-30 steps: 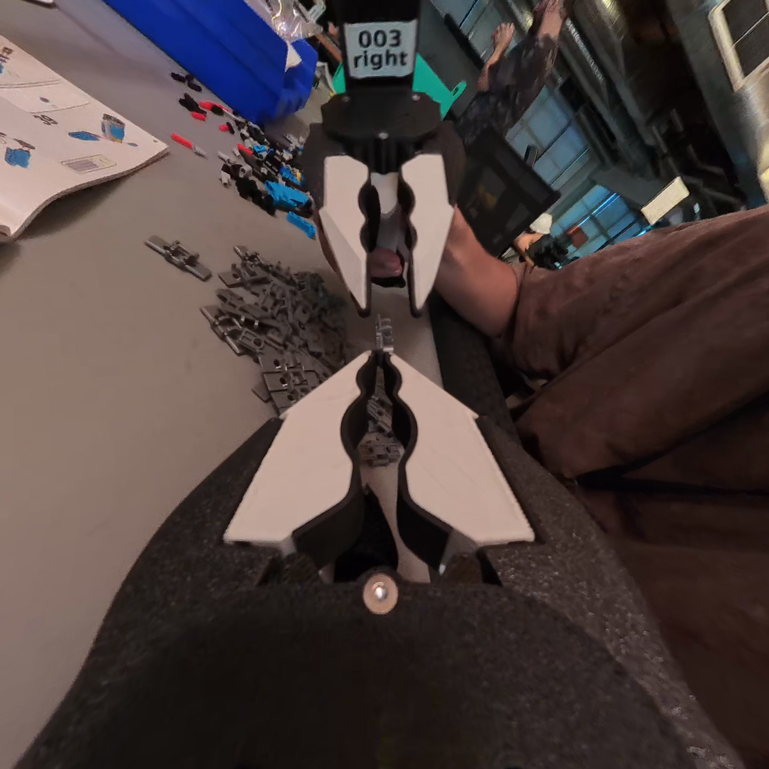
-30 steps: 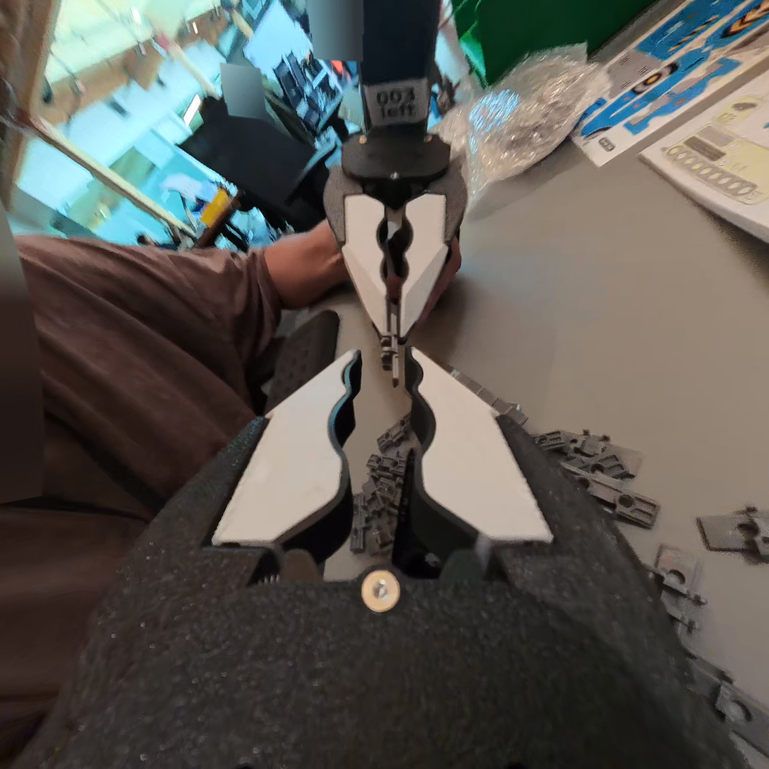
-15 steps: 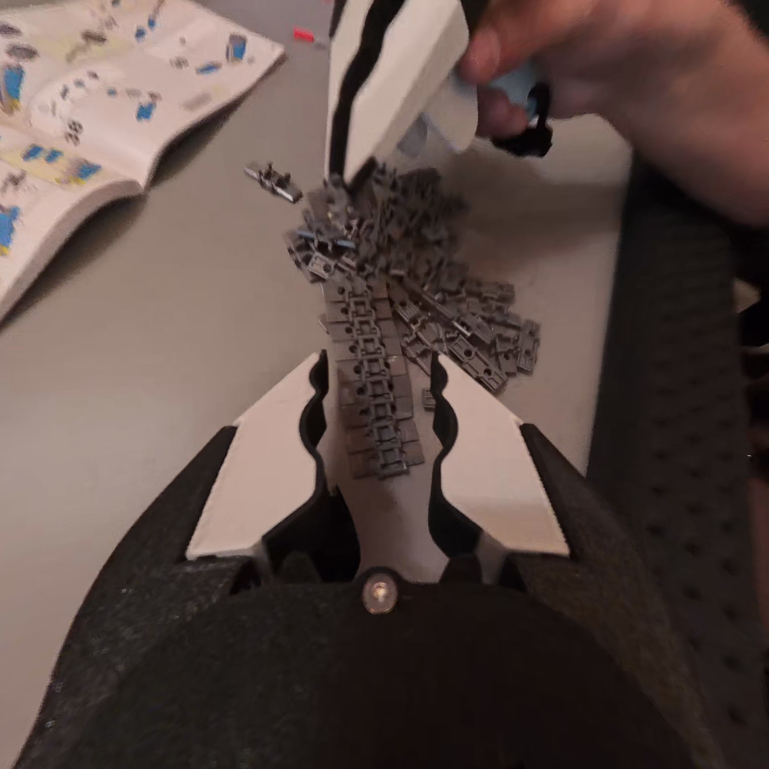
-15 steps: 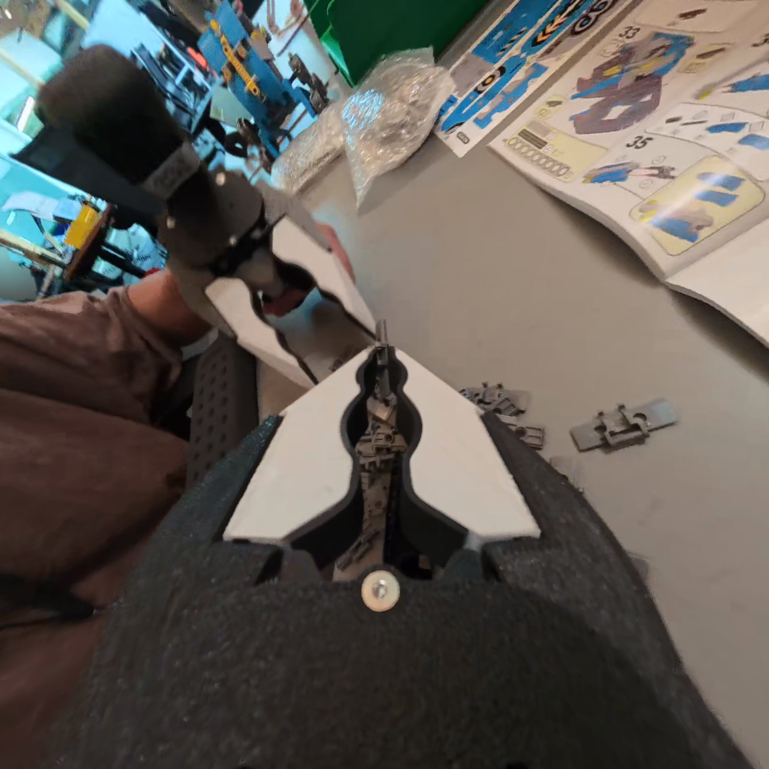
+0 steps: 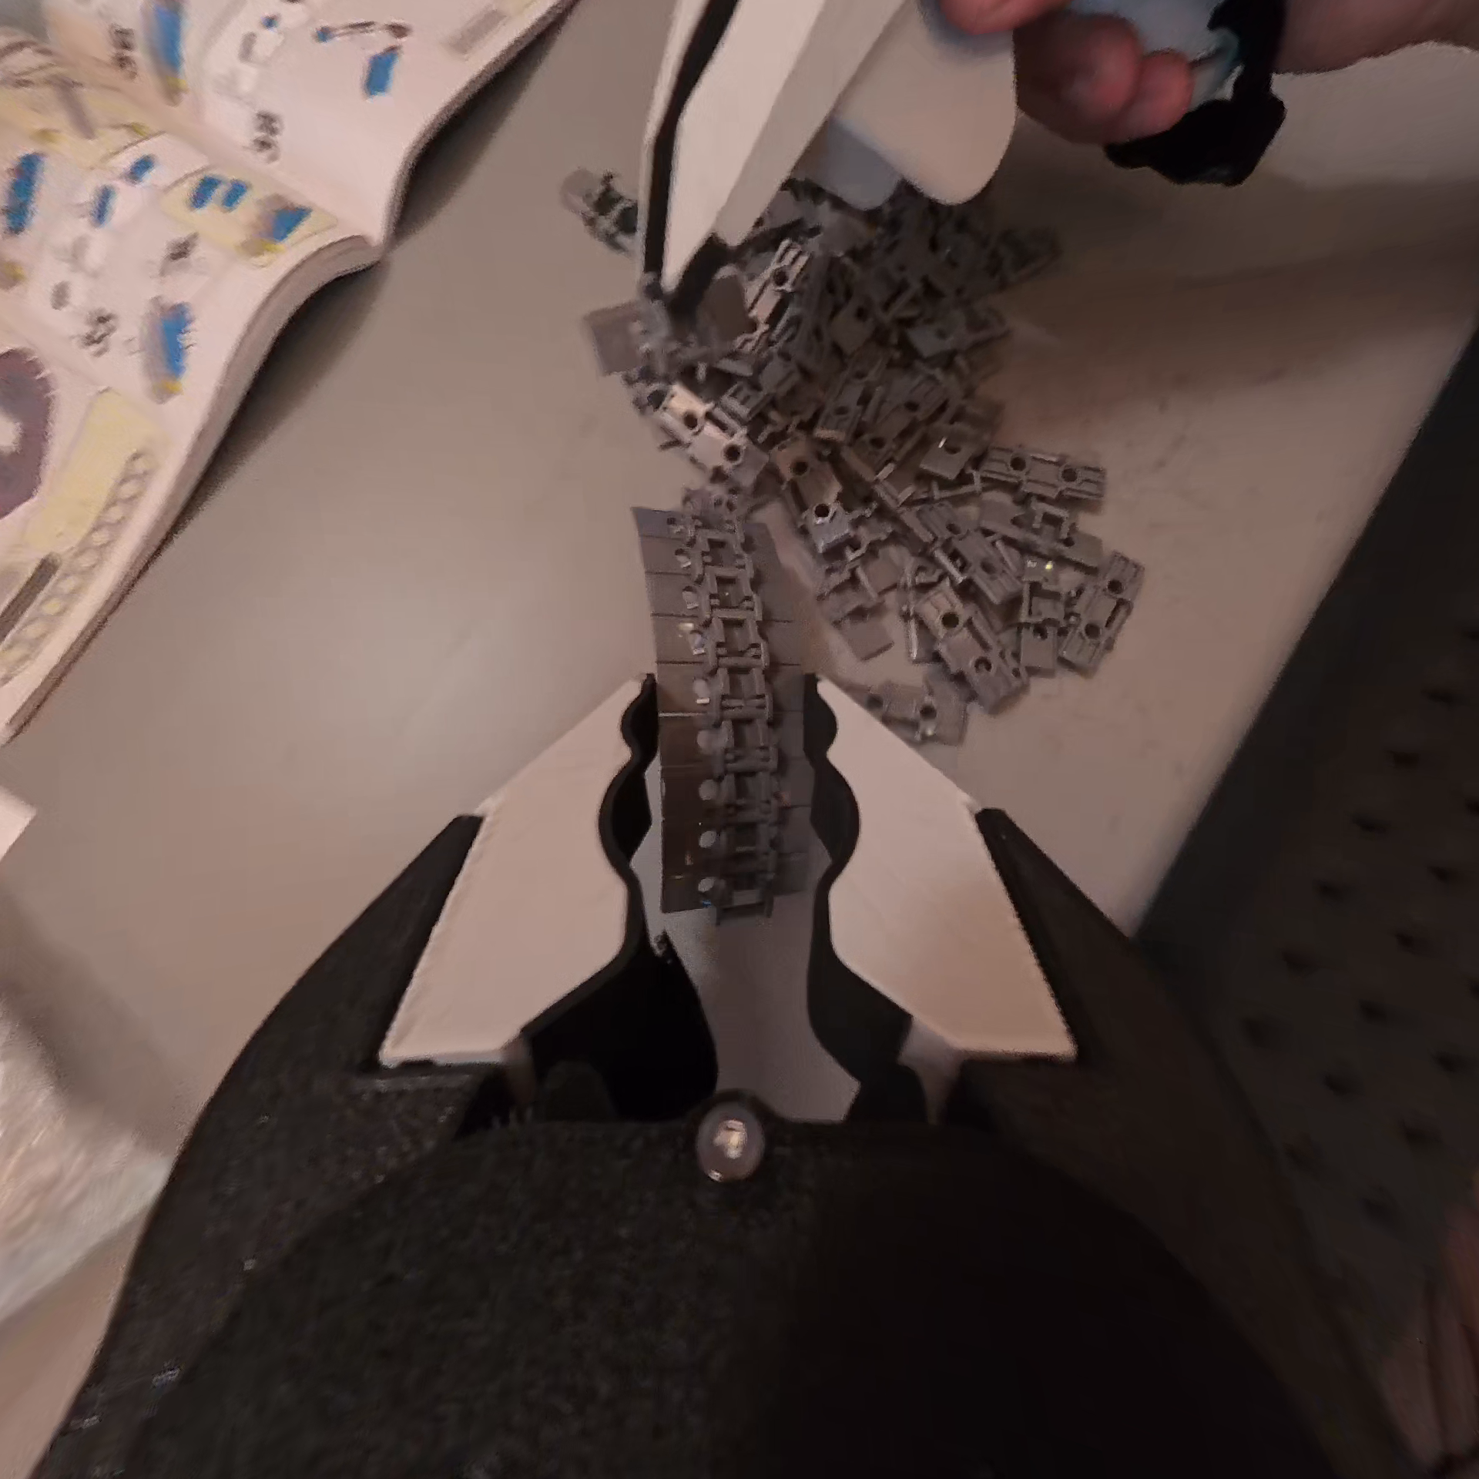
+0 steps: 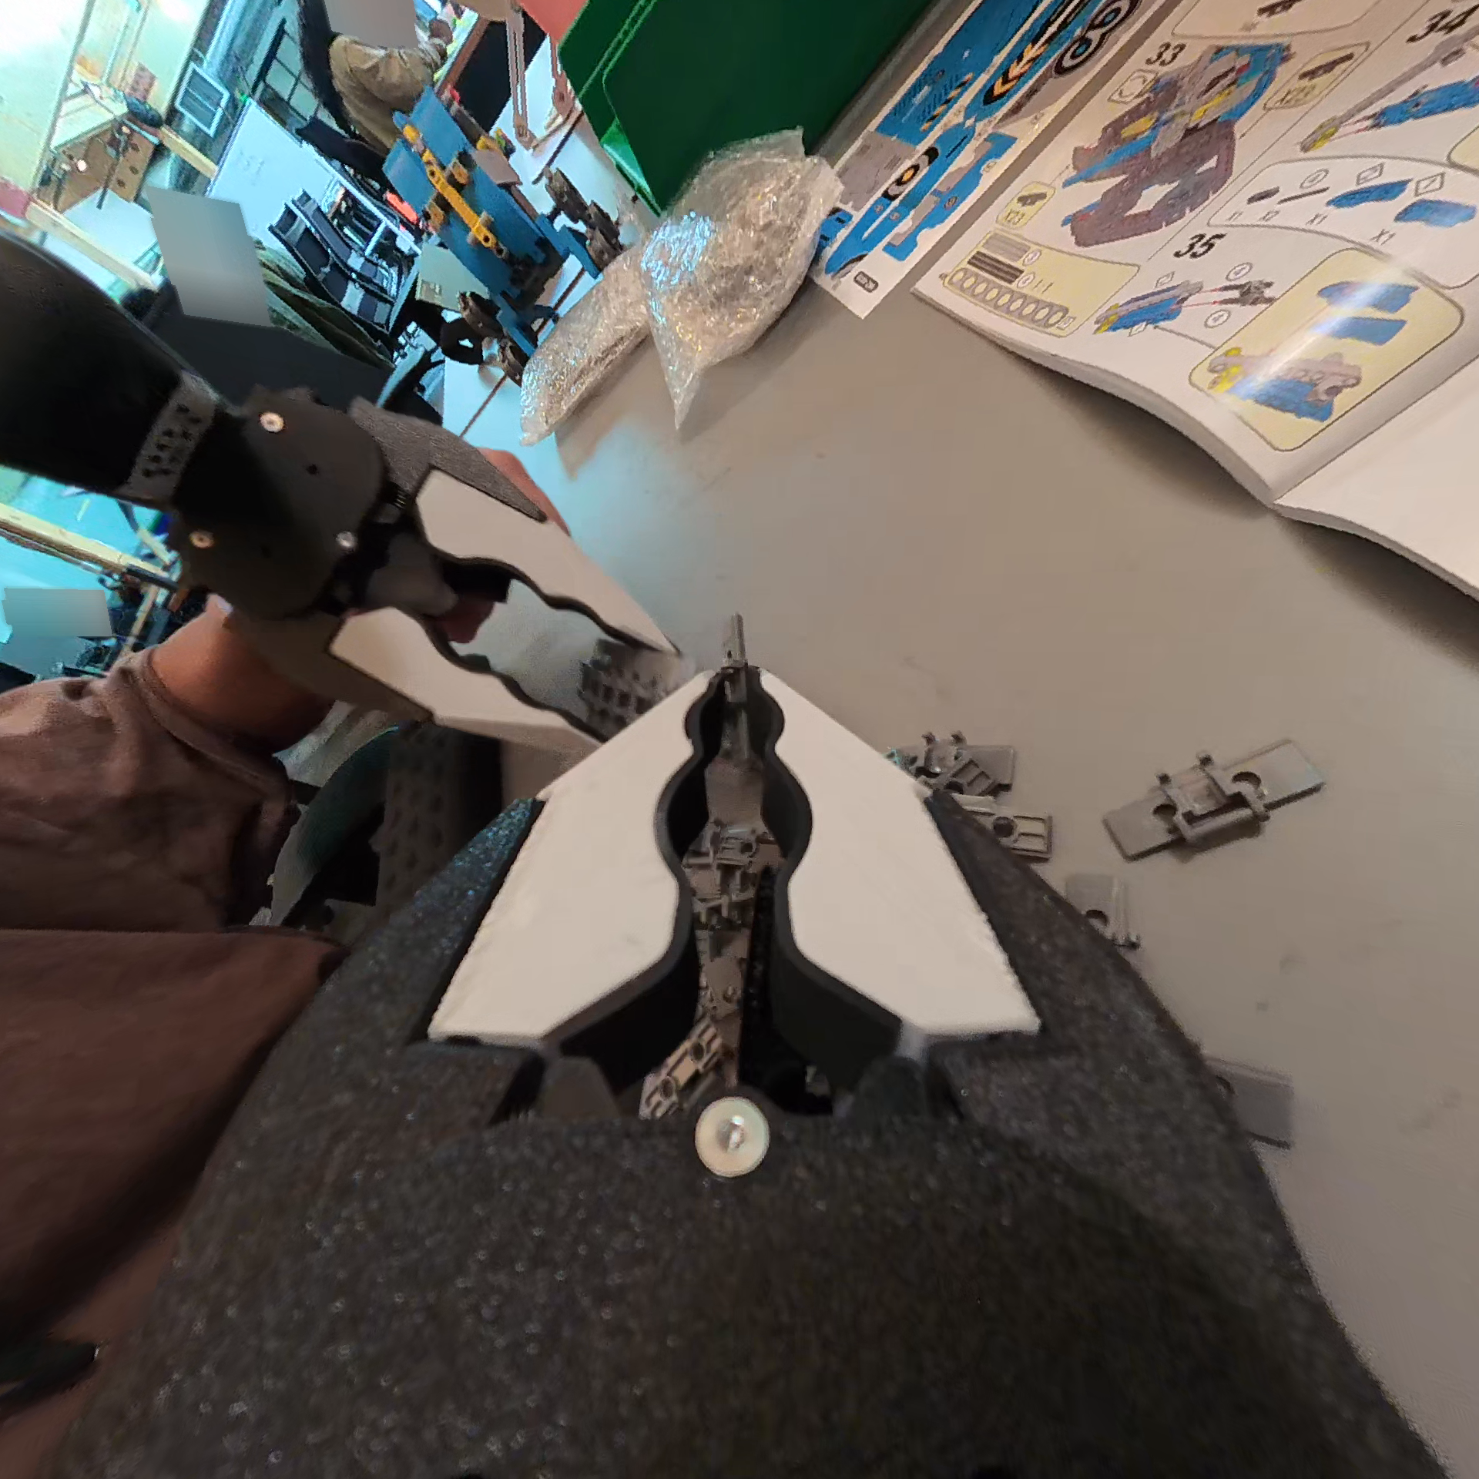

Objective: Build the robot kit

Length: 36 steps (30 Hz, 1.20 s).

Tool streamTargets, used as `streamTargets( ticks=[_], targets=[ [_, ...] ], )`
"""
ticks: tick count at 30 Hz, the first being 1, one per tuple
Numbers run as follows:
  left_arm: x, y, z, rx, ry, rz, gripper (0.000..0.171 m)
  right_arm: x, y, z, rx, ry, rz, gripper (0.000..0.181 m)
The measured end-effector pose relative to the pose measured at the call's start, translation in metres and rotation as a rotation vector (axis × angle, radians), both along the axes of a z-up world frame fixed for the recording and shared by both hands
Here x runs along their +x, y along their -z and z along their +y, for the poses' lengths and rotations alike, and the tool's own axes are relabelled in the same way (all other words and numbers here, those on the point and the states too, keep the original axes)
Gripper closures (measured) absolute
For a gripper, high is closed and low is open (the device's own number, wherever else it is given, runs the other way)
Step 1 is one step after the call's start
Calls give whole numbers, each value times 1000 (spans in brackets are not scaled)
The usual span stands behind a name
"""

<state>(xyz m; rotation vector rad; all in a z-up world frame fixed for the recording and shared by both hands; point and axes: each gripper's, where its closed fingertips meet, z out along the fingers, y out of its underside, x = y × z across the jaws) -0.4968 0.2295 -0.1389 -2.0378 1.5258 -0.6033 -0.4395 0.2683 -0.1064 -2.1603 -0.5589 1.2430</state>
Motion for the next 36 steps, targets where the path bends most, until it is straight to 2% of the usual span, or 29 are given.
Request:
streamTargets(
  ticks=[3,6,9,12,14,16,18,22,25,27,29,36],
  targets=[
    [-35,-10,-3,-56,-57,26,136,-8,-5,-3,1,-2,19,175],
    [-71,7,-13,-155,-103,62,136,-31,-1,-19,-32,-48,7,175],
    [-86,26,-22,-193,-135,64,136,-67,13,-42,-121,-99,-11,175],
    [-86,26,-25,-186,-159,18,134,-92,34,-49,-167,-88,-90,176],
    [-84,19,-26,-150,-130,-17,133,-96,42,-36,-188,18,-129,176],
    [-84,11,-23,-93,-87,-49,133,-98,43,-27,-237,97,-133,176],
    [-82,3,-16,-29,-35,-86,134,-103,39,-27,-253,98,-109,176],
    [-67,4,-12,-21,95,-168,136,-100,43,-24,-139,114,-224,176],
    [-58,12,-9,-5,138,-181,140,-100,39,-24,-96,135,-220,176],
    [-56,20,-8,8,153,-164,143,-104,38,-27,-97,133,-220,176],
    [-55,26,-8,30,152,-138,145,-104,47,-29,-73,129,-294,176],
    [-52,27,-7,40,117,-137,150,-98,53,-24,82,168,-481,177]
  ],
)
